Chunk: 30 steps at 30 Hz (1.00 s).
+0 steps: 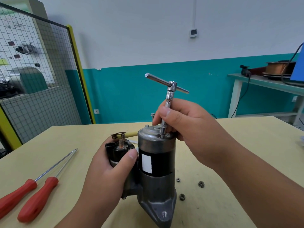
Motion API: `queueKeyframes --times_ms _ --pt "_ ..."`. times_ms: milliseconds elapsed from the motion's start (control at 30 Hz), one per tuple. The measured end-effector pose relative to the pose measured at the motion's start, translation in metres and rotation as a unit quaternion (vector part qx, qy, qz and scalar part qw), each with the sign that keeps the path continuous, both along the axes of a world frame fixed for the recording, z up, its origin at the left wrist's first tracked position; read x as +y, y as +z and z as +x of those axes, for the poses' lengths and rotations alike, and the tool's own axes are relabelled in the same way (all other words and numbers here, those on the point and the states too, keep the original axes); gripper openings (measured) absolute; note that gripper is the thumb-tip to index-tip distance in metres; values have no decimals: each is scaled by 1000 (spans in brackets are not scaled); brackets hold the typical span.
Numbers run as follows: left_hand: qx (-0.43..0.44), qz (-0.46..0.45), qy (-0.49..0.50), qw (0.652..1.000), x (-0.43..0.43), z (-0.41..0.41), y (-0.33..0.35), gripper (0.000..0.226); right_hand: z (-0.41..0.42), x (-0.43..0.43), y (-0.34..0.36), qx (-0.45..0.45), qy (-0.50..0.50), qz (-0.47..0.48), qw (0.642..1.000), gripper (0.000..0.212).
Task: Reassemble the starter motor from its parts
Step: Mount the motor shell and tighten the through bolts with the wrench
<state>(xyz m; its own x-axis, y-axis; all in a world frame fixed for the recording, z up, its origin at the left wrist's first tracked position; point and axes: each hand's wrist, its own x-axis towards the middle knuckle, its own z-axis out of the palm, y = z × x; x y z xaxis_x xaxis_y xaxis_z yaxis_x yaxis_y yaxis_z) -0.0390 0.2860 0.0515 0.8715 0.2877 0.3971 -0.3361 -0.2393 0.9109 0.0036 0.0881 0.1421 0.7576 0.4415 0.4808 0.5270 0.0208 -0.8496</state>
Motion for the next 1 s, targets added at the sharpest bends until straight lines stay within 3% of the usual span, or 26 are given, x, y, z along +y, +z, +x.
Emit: queueKeyframes --times_ms 1000 --pt "27 -16 13 999 1 4 0 46 5 5 -7 9 -12 38 999 20"
